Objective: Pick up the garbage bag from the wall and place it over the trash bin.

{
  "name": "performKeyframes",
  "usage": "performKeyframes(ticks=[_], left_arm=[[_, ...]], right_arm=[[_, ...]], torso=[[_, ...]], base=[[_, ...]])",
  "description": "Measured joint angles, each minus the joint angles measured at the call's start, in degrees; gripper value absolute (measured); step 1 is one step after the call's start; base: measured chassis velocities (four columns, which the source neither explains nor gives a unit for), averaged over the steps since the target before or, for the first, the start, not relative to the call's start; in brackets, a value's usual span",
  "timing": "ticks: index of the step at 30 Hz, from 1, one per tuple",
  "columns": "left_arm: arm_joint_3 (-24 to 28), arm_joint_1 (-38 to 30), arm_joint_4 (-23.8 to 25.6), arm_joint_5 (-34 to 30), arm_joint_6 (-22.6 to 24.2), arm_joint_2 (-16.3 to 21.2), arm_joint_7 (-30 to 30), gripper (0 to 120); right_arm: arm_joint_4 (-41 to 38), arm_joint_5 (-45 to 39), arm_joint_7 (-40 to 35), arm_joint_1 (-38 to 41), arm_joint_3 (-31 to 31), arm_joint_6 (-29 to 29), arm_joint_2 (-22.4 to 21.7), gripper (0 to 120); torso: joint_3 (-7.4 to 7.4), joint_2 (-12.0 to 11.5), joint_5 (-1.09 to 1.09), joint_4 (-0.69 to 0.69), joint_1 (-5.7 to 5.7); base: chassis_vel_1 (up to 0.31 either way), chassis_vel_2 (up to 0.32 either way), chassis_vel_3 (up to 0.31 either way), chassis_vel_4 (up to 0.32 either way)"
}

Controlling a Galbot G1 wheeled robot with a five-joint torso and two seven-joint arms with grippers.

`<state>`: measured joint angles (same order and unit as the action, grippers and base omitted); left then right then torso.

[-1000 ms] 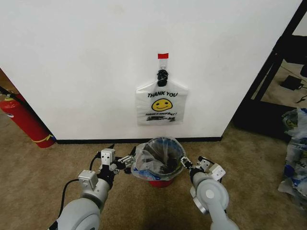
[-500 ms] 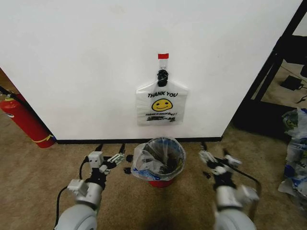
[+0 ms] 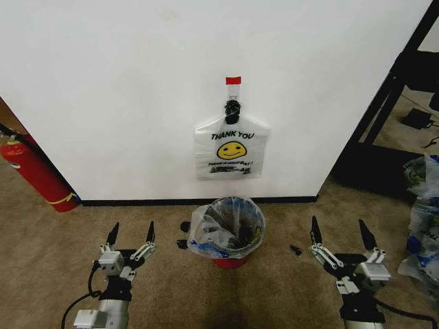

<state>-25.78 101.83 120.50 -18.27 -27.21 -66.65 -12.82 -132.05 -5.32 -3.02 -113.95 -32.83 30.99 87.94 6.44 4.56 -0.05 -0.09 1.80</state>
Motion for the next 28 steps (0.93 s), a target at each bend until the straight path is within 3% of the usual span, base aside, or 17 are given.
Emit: performKeyframes(ticks=[10, 28], left_arm=[[1.5, -0.7, 2.1, 0.6, 2.7, 1.2, -0.7, 100], [2.7, -0.5, 1.8, 1.3, 4.0, 1.7, -1.0, 100]], right_arm=[[1.4, 3.4, -1.0, -1.1, 1.3, 2.9, 3.8, 100], [1.5, 6.1, -2.3, -1.9, 2.8, 2.3, 4.4, 100]], torso=[[0.0, 0.0, -0.01, 0.0, 0.0], [0.0, 0.0, 0.0, 0.0, 0.01]], base=[[0.0, 0.0, 0.0, 0.0], [0.0, 0.0, 0.0, 0.0]])
